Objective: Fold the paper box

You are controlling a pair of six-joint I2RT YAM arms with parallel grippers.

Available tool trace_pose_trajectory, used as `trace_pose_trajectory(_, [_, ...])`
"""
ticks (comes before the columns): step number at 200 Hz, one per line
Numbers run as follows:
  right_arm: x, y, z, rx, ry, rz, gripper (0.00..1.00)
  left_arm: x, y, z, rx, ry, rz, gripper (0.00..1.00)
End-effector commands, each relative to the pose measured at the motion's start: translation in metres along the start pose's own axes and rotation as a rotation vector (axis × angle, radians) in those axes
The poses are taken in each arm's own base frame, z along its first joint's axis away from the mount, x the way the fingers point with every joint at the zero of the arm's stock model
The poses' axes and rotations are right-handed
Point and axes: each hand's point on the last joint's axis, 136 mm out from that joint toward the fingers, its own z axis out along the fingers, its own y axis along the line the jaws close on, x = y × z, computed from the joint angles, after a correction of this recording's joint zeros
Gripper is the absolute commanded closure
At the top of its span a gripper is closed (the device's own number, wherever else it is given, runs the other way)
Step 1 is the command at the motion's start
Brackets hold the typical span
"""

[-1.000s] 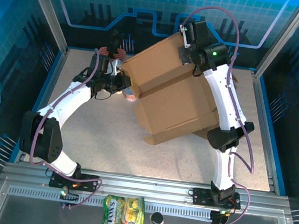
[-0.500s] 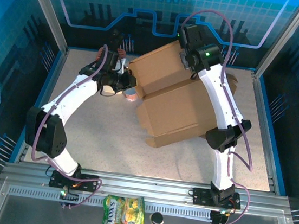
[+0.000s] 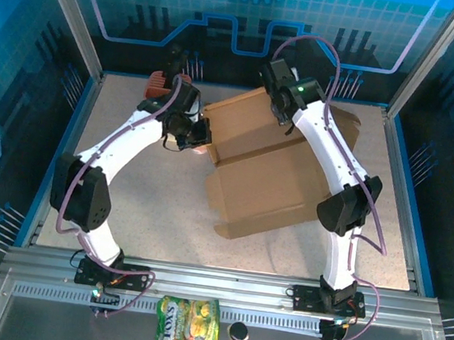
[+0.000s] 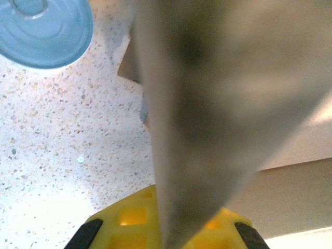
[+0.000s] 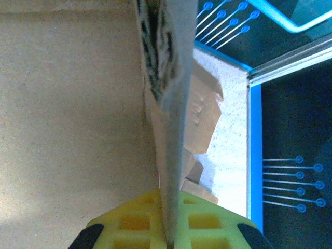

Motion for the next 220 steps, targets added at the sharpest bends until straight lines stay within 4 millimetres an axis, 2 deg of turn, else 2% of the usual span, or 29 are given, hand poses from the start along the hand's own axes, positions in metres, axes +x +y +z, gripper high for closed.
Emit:
trace_pose_trajectory(1, [0.017, -0.004, 0.001, -0.037, 0.030, 0.056, 1.00, -0.005, -0.013, 0.006, -0.016, -0.026, 0.014, 1.00])
trace_pose_trajectory(61, [0.084, 0.008, 0.037, -0.109, 0.180, 0.055, 1.00, 0.017, -0.008, 0.059, -0.120, 0.058, 0.010, 1.00])
trace_pose_trajectory(82, [0.098, 0.010, 0.043, -0.107, 0.197, 0.053, 1.00, 0.021, -0.005, 0.075, -0.139, 0.070, 0.008, 0.99])
trace_pose_trajectory(133, [0.111, 0.012, 0.048, -0.102, 0.213, 0.049, 1.00, 0.034, 0.004, 0.105, -0.175, 0.112, 0.016, 0.92])
trace_pose_trajectory(155, [0.114, 0.013, 0.052, -0.096, 0.224, 0.051, 1.00, 0.035, 0.011, 0.110, -0.209, 0.113, 0.031, 0.87])
trace_pose_trajectory(220, [0.117, 0.016, 0.057, -0.089, 0.243, 0.073, 1.00, 0.035, 0.019, 0.121, -0.251, 0.121, 0.063, 0.83])
